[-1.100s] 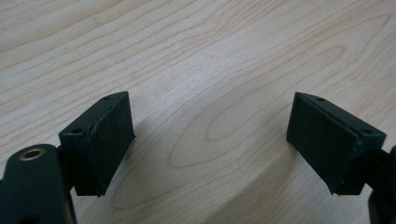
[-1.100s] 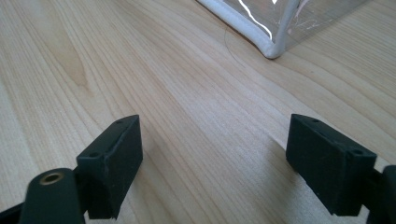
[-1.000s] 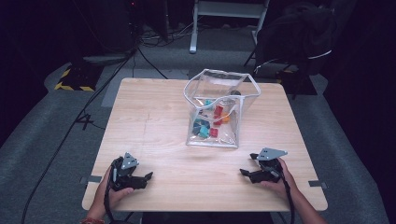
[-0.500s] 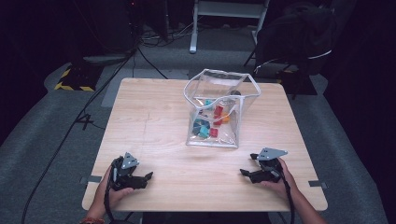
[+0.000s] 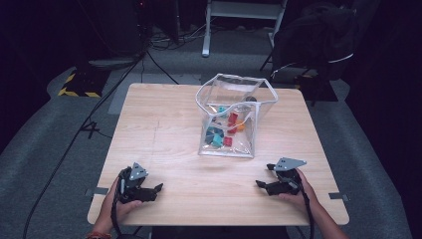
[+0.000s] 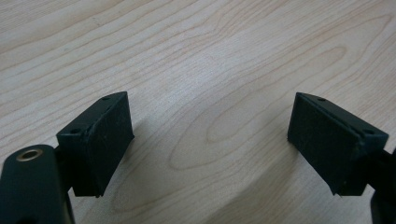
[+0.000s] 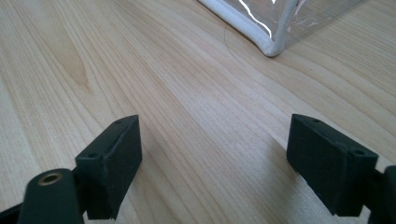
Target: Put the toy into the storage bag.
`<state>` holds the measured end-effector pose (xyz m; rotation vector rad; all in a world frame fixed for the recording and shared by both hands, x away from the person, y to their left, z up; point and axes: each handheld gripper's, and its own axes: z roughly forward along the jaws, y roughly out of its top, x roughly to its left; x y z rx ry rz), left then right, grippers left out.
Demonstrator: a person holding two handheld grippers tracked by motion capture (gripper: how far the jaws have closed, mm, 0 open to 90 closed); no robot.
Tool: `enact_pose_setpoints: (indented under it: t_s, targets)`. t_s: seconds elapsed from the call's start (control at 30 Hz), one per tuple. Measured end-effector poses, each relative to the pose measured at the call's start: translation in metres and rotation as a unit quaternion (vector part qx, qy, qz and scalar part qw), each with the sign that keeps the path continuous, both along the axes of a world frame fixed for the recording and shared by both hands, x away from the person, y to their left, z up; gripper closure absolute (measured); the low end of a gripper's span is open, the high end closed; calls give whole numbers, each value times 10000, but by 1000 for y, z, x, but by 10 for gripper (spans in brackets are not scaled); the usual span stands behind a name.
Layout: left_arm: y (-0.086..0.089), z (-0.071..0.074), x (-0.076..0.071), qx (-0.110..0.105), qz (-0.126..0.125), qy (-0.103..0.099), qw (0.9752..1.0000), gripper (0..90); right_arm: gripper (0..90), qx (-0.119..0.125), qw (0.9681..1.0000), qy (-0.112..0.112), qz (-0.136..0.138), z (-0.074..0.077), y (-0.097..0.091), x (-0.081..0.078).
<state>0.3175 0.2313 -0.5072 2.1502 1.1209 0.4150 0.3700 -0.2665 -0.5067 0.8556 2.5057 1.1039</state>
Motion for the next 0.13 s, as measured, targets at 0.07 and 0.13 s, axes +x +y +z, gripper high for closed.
enact_pose_setpoints:
  t_s: [0.07,0.13]
  targets:
    - [0,0,0,0,1,0,10000,144,182,7,10000,2,0,0,0,0]
    - [0,0,0,1,1,0,10000,144,171,3,10000,4,-14,0,0,0]
